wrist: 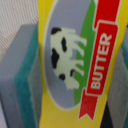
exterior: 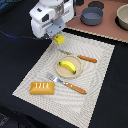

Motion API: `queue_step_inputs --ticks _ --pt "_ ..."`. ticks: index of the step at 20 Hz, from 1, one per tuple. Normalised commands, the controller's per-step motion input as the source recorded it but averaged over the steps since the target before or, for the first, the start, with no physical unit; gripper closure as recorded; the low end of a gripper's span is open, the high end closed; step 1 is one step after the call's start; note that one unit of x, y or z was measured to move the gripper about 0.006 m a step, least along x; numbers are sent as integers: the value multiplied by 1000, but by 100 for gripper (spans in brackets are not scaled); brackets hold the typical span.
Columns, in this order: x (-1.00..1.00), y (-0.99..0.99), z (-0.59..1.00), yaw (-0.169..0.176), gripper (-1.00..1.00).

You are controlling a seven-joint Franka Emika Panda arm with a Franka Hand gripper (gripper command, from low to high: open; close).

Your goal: Interact with the objects in diverse but meaningful ways.

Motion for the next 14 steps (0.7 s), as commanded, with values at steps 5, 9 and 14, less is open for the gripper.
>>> queue_step_inputs --ticks 5,9,14 --pt "-766 80 -438 79 100" --pt "-756 109 -386 79 100" --pt "-437 134 -25 50 -100"
